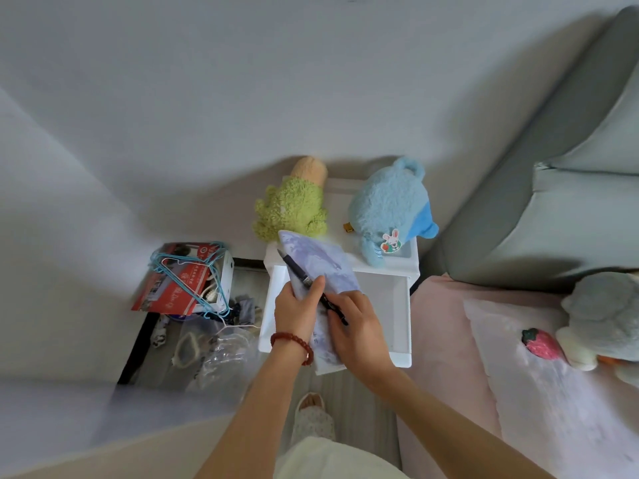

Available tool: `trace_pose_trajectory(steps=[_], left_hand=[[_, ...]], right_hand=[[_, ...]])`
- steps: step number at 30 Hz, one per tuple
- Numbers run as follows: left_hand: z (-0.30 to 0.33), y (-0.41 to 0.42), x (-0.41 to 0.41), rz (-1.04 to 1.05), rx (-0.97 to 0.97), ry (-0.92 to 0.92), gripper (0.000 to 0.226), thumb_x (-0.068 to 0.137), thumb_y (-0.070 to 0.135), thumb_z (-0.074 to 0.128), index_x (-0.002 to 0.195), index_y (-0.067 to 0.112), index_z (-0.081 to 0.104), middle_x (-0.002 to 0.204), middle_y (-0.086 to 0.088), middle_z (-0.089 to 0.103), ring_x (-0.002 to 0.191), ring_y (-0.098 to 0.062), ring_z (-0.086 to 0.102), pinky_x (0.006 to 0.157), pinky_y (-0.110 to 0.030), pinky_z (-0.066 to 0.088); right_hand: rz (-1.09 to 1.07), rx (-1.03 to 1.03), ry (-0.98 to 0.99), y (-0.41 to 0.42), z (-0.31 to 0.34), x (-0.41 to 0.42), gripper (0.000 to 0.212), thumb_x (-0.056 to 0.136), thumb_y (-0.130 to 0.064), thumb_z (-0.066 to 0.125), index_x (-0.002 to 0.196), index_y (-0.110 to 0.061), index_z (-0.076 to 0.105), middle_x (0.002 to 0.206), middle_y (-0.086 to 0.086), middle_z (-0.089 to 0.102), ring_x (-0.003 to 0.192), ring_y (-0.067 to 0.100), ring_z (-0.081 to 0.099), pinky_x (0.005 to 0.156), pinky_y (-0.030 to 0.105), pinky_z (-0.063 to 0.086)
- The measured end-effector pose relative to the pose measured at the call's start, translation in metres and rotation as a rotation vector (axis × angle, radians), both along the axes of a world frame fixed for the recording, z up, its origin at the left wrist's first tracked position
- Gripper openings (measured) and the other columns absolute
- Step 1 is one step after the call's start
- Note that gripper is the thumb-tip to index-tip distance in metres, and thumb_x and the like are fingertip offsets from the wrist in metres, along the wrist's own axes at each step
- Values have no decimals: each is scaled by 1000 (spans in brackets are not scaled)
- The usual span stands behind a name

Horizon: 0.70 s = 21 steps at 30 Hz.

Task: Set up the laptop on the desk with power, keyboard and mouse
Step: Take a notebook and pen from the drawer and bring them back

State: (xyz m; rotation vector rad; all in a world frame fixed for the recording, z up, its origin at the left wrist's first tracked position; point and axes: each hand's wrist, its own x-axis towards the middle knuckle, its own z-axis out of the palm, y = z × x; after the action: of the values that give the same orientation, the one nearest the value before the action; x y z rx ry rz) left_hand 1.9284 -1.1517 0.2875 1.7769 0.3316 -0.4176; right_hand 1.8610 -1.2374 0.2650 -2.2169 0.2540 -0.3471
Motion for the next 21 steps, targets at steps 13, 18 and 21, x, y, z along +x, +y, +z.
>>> trace_pose_trajectory(steps=[13,18,21], left_hand=[[-2,49,42,-128,664,-654,17,83,22,64,85,5,58,66,-6,53,58,-24,46,51,-29,36],[-32,63,48,-98,767,-759,19,83,22,65,95,7,65,77,-11,65,69,-29,60,51,-36,49],[-45,69,52,-86,741,-723,23,84,23,63,103,11,64,83,-9,67,76,-27,61,57,-37,51]], right_hand=[[375,-470,464,-34,-63,-14,42,95,-24,41,137,-21,37,141,2,41,130,19,36,107,34,29],[841,-866,497,-43,-116,-2,66,95,-25,46,145,-32,4,158,6,4,144,28,4,114,51,9],[985,-969,469,-37,-129,8,79,89,-18,58,144,-36,4,158,7,3,144,31,6,113,53,12]])
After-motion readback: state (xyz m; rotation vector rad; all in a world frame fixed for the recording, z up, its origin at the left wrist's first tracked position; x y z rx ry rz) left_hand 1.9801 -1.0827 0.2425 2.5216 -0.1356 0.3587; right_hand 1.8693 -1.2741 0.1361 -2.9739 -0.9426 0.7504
